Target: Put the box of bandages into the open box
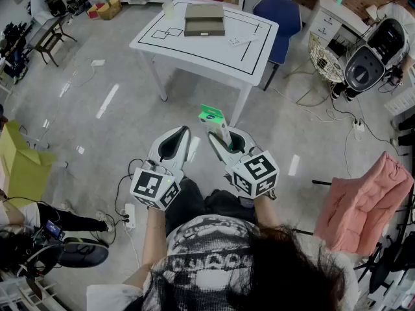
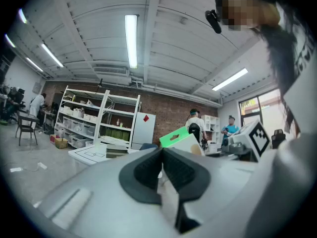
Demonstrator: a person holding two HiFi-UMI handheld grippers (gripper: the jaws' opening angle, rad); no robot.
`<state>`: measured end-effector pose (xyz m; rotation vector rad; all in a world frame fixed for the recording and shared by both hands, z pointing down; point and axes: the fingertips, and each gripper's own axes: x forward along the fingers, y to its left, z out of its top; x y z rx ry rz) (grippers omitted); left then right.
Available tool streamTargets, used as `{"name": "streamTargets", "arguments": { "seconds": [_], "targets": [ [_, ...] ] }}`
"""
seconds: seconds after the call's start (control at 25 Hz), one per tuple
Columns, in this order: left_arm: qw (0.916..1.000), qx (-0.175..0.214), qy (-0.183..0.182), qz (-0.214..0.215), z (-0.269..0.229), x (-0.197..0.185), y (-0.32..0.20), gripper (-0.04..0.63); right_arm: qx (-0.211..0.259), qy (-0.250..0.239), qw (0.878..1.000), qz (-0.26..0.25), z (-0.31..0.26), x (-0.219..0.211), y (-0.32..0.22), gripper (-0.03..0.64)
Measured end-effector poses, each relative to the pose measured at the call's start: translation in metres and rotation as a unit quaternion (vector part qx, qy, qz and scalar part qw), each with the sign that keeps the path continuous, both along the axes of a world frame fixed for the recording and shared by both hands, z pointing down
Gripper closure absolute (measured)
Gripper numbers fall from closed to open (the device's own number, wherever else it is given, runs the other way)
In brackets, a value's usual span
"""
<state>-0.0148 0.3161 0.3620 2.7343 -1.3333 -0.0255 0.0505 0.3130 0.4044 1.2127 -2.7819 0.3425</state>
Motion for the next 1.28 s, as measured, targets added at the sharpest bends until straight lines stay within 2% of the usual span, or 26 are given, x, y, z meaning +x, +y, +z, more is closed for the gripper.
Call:
{"name": "streamTargets", "arguments": {
  "seconds": [0.6,0.84,1.28],
  "targets": [
    [0.9999,-0.004,-0.009,0.014,0.007,0.01,0.003,0.595,0.0,-0.015,1.0,-0.001,0.001,0.001,-0.001,0.522],
    [0.9998,-0.007,-0.008,0.015,0.004,0.009,-0.004,0.595,-0.013,-0.01,1.0,0.0,0.005,0.005,0.0,0.522],
    [0.9996,-0.022,-0.002,0.018,0.015,0.041,-0.015,0.595,-0.027,-0.006,1.0,0.006,0.02,0.041,-0.001,0.522]
  ]
}}
